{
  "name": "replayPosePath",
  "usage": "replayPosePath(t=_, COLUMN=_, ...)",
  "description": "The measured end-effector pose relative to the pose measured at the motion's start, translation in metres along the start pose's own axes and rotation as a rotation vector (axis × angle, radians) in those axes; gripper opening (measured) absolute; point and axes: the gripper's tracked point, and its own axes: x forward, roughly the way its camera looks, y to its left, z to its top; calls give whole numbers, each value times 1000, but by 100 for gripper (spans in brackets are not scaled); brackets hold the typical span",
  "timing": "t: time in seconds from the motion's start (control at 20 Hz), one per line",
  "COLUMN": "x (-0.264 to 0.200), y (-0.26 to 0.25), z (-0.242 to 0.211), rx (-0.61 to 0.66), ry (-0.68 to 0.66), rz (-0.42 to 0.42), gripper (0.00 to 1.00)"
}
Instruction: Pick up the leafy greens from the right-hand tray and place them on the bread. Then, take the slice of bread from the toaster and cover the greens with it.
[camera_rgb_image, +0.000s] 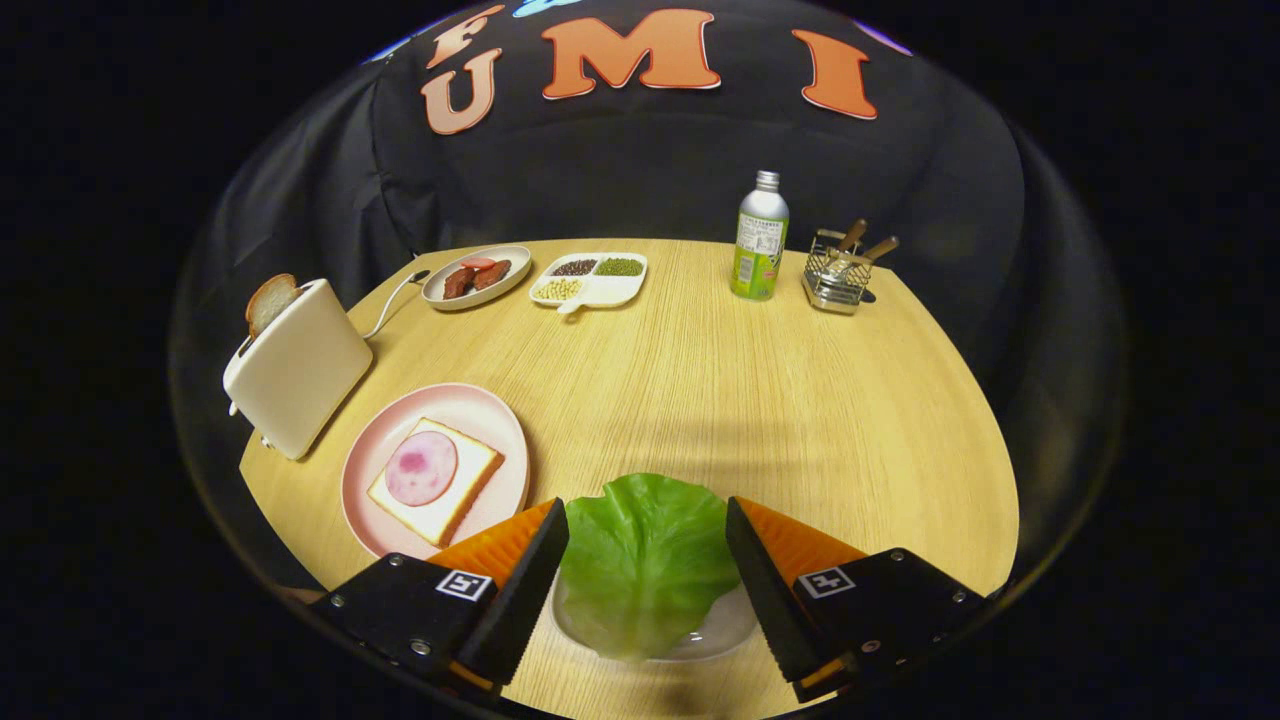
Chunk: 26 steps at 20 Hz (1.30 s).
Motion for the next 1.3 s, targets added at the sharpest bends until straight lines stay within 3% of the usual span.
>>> replayPosePath(t=0.4, x=17, y=4, z=-38, rx=-34, ry=137, rz=-10, gripper=94)
replayPosePath(t=0.9, x=30, y=2, z=-54, rx=-25, ry=203, rz=-58, gripper=78)
replayPosePath(t=1.1, x=30, y=7, z=-54, rx=-44, ry=199, rz=-55, gripper=60)
replayPosePath(t=1.2, x=31, y=9, z=-52, rx=-48, ry=182, rz=-54, gripper=41)
replayPosePath(t=1.25, x=33, y=8, z=-51, rx=-47, ry=174, rz=-50, gripper=26)
replayPosePath(t=1.3, x=32, y=9, z=-50, rx=-37, ry=164, rz=-43, gripper=20)
